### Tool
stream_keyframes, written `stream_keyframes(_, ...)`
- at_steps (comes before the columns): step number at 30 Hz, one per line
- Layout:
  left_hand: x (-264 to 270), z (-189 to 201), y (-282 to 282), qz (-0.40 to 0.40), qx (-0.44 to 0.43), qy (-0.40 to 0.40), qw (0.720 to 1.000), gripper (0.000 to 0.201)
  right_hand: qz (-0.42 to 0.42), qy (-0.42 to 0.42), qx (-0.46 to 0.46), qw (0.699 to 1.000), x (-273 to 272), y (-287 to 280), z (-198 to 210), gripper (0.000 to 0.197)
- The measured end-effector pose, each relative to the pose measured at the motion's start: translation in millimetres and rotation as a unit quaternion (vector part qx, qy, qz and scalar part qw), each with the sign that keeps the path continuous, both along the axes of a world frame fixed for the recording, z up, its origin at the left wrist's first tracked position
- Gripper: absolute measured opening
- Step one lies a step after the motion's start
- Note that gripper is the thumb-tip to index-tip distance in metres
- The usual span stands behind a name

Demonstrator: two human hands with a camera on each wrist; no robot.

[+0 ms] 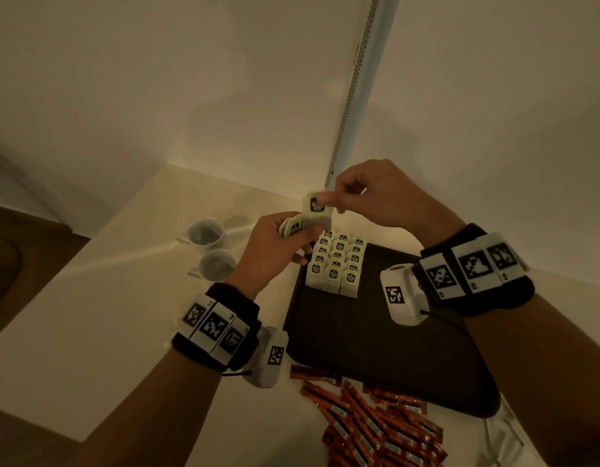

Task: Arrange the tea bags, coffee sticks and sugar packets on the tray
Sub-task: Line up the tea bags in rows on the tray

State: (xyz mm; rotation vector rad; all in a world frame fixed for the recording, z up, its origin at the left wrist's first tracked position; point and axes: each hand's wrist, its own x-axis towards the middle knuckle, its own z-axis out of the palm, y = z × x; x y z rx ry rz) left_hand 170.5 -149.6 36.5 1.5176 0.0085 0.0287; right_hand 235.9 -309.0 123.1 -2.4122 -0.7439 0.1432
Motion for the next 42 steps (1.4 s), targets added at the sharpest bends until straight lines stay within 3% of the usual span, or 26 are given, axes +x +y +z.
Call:
stream_keyframes(5,-2,2,-1,-0.011,-0.017,0.005,1.000,0.004,0.019,0.031,0.040,0.999,-2,3,2,0.024)
stream_keyframes(9,-3,3,-3,-0.017,-0.012,0.006,1.000,0.005,0.020,0.111,0.079,0.990,-1,1,3,0.031)
stream_keyframes(13,-4,3,-1,-0.009,-0.021,0.010,1.000,0.006,0.023,0.067,0.049,0.996,1,0,4,0.016)
stream_keyframes(25,-4,11,2,-0.027,0.033,-0.004,0.999,0.014,0.069,0.138,0.039,0.987,-2,-3,6,0.033)
stream_keyframes(34,-5,15,0,-0.028,0.037,-0.024,0.999,0.013,0.047,0.117,0.066,0.990,-6,-1,6,0.018)
stream_keyframes(39,-6,14,-3,-0.009,-0.083,-0.011,0.996,0.023,0.025,0.101,0.116,0.988,-8,4,11,0.006)
stream_keyframes(42,-6,11,-8,0.002,-0.146,-0.005,0.989,0.012,0.015,0.096,0.149,0.984,-9,4,16,0.009)
